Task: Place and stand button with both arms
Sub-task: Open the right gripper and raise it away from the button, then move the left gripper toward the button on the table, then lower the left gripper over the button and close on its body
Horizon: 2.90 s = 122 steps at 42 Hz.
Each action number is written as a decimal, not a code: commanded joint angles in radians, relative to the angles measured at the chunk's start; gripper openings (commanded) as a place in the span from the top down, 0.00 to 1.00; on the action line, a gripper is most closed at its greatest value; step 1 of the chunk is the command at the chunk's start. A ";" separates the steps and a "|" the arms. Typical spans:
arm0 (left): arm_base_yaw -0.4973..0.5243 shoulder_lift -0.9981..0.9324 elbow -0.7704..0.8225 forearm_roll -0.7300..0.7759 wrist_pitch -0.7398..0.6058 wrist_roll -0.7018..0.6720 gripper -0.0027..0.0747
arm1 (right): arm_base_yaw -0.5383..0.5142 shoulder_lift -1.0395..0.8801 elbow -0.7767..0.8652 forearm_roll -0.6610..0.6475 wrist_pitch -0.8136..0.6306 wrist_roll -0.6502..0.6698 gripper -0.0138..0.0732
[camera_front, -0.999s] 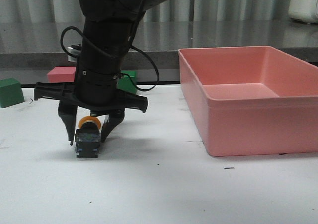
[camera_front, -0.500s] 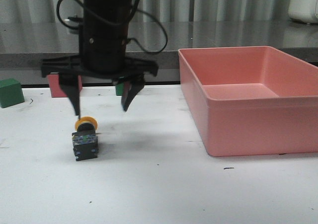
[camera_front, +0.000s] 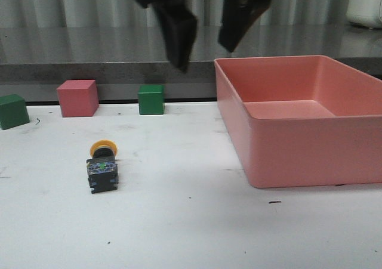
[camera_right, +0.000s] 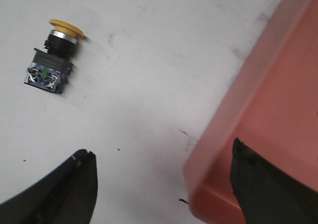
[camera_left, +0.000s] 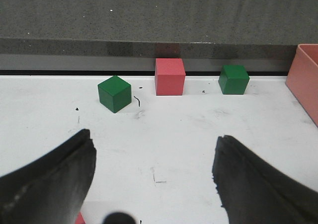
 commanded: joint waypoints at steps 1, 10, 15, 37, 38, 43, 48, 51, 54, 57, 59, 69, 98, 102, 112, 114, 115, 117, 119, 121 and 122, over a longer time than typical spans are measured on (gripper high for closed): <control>-0.007 0.010 -0.034 -0.006 -0.076 -0.004 0.33 | -0.058 -0.185 0.131 0.019 -0.143 -0.049 0.18; -0.007 0.010 -0.034 -0.006 -0.076 -0.004 0.33 | -0.170 -0.417 0.354 0.027 -0.213 -0.060 0.18; -0.007 0.010 -0.034 -0.006 -0.076 -0.004 0.33 | -0.180 -0.509 0.445 0.025 -0.218 -0.077 0.18; -0.007 0.010 -0.034 -0.015 -0.076 -0.004 0.33 | -0.180 -0.852 0.689 0.025 -0.188 -0.077 0.18; -0.007 0.010 -0.034 -0.015 -0.076 -0.004 0.33 | -0.180 -0.862 0.691 0.025 -0.186 -0.077 0.18; -0.007 0.012 -0.041 -0.032 -0.073 -0.004 0.33 | -0.180 -0.886 0.692 0.025 -0.175 -0.077 0.18; -0.007 0.014 -0.089 -0.041 -0.023 -0.004 0.33 | -0.180 -0.886 0.692 0.025 -0.169 -0.077 0.18; -0.007 0.028 -0.128 -0.043 0.014 0.008 0.33 | -0.180 -0.886 0.692 0.025 -0.169 -0.077 0.18; -0.007 0.053 -0.166 -0.069 0.053 0.054 0.33 | -0.180 -0.886 0.692 0.025 -0.169 -0.077 0.18; -0.007 0.086 -0.200 -0.123 0.073 0.104 0.33 | -0.180 -0.886 0.692 0.025 -0.169 -0.077 0.18; -0.007 0.115 -0.224 -0.170 0.082 0.155 0.33 | -0.180 -0.886 0.692 0.025 -0.169 -0.077 0.18; -0.007 0.304 -0.338 -0.288 0.230 0.266 0.33 | -0.180 -0.886 0.692 0.025 -0.169 -0.077 0.18; -0.329 0.896 -0.662 0.024 0.422 -0.109 0.32 | -0.180 -0.886 0.692 0.025 -0.169 -0.077 0.18; -0.352 0.973 -0.722 0.039 0.463 -0.196 0.32 | -0.180 -0.886 0.692 0.025 -0.169 -0.077 0.18; -0.354 1.131 -0.809 0.039 0.543 -0.307 0.32 | -0.180 -0.886 0.692 0.025 -0.169 -0.077 0.18; -0.354 1.156 -0.817 0.039 0.546 -0.329 0.32 | -0.180 -0.886 0.692 0.025 -0.169 -0.077 0.18; -0.354 1.166 -0.819 0.039 0.545 -0.339 0.32 | -0.180 -0.886 0.692 0.025 -0.169 -0.077 0.18; -0.354 1.190 -0.824 0.039 0.547 -0.359 0.31 | -0.180 -0.886 0.692 0.025 -0.169 -0.077 0.18; -0.354 1.208 -0.824 0.039 0.544 -0.376 0.29 | -0.180 -0.886 0.692 0.025 -0.169 -0.077 0.18; -0.354 1.226 -0.824 0.039 0.539 -0.396 0.26 | -0.180 -0.886 0.692 0.025 -0.169 -0.077 0.18; -0.354 1.236 -0.826 0.039 0.537 -0.405 0.25 | -0.180 -0.886 0.692 0.025 -0.169 -0.077 0.18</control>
